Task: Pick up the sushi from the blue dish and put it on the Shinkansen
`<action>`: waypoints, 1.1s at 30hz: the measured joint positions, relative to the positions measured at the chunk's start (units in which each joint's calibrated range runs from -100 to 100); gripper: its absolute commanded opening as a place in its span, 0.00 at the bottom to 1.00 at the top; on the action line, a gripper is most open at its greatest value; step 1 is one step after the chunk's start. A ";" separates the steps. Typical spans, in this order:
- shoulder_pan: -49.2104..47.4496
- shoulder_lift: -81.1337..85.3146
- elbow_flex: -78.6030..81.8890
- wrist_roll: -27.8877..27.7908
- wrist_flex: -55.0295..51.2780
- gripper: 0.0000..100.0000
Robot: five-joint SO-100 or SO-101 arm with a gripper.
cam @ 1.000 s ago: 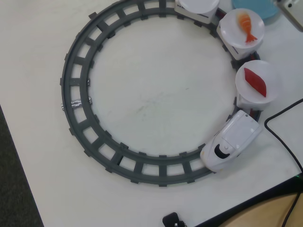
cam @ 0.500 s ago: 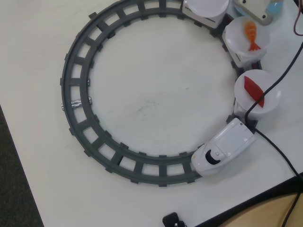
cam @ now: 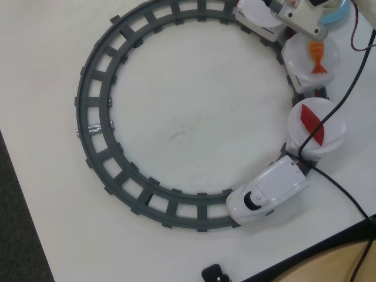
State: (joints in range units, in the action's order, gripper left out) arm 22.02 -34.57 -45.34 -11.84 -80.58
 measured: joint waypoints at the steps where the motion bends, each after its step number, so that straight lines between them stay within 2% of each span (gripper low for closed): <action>1: 0.00 0.00 0.00 0.00 -0.09 0.02; 27: -0.71 0.00 7.56 0.00 -0.09 0.03; 33: -0.87 0.00 7.56 0.05 -2.01 0.16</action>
State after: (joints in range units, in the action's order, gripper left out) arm 21.15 -34.57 -37.78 -11.79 -82.59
